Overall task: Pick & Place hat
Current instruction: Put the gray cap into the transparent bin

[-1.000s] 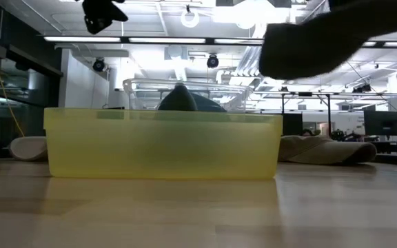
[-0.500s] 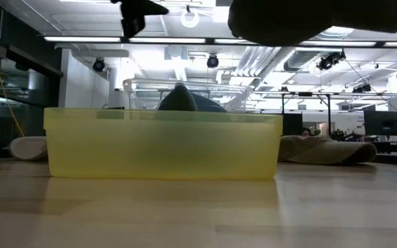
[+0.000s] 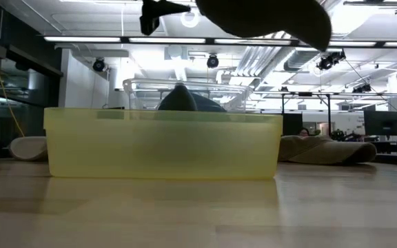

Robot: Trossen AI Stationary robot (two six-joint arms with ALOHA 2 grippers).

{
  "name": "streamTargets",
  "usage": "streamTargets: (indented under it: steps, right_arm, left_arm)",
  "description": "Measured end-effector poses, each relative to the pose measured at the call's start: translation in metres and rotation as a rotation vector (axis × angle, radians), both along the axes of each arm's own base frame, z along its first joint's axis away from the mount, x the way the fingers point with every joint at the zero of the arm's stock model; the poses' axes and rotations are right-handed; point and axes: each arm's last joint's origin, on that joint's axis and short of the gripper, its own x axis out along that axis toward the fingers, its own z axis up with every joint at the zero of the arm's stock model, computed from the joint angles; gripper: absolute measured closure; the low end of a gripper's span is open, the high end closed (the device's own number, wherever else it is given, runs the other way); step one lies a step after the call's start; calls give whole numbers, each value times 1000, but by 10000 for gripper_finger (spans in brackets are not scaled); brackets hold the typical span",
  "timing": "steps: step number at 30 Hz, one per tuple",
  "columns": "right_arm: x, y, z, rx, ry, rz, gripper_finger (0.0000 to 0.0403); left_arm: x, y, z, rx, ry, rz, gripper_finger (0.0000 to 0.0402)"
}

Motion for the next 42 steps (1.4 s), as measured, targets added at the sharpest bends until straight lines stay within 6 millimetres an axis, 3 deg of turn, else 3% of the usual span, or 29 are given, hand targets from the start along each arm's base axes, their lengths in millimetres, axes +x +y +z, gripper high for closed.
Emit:
streamTargets:
  steps: [6, 19, 30, 42]
  right_arm:
    - [11, -3, -4, -25, -10, 36, 395]
    - [29, -10, -5, -56, -104, 72, 395]
    - [55, -27, -21, -22, -113, 59, 395]
    - [68, -29, 12, -68, -205, 86, 395]
  left_arm:
    - [7, 1, -2, -96, -13, 29, 115]
    - [13, 3, -8, -126, 8, 87, 114]
    - [21, 3, -17, -152, 45, 36, 114]
    - [20, 3, -20, -148, 78, 50, 114]
